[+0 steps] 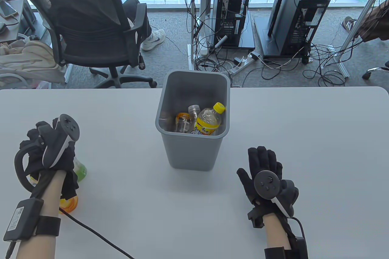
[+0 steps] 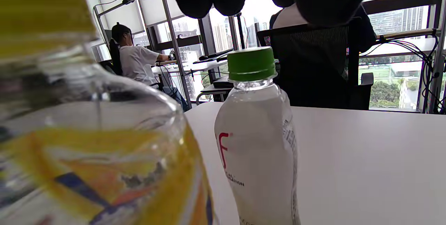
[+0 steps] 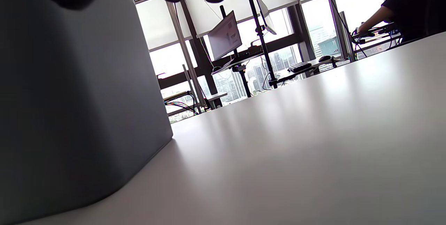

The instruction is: Place bottles in bin

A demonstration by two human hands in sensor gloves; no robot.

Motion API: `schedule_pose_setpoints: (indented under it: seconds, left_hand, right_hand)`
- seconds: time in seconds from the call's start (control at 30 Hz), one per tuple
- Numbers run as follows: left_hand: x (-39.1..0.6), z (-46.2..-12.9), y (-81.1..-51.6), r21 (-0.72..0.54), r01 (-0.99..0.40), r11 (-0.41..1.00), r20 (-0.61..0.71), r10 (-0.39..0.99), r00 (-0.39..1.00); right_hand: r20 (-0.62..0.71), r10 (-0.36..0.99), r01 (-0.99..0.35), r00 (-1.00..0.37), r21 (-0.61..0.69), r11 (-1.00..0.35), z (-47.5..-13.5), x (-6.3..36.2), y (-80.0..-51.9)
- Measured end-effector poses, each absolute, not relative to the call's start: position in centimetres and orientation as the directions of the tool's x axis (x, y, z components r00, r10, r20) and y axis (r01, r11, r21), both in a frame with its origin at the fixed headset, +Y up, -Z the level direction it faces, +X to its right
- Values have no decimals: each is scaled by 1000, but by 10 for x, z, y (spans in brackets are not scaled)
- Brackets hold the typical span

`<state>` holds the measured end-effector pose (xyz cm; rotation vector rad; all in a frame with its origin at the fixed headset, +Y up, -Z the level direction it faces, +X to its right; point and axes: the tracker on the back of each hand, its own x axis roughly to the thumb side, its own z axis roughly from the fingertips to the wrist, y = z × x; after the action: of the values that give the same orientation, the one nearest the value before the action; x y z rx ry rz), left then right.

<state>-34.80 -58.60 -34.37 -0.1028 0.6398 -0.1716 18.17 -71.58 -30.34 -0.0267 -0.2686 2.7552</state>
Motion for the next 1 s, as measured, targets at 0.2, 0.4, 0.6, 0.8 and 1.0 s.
schedule_pose_setpoints:
  seconds: [0.2, 0.4, 0.6, 0.8, 1.0]
  left_hand:
    - [-351, -352, -604, -235, 164, 958, -582, -274, 766]
    - [-351, -354, -608, -261, 185, 947, -573, -306, 760]
    - [-342, -352, -600, -218, 215, 952, -554, -302, 776]
    - [-315, -345, -558, -2, 236, 972, -524, -202, 828]
    - [-270, -335, -505, 240, 217, 946, -436, -95, 895]
  right_hand:
    - [13, 367, -362, -930, -188, -913, -304, 182, -716]
    - [12, 368, -364, -930, -190, -912, -304, 183, -715]
    - [11, 371, -366, -929, -190, -911, -304, 183, -715]
    - [15, 370, -366, -929, -192, -911, -304, 183, -715]
    - [18, 367, -364, -930, -191, -912, -304, 183, -715]
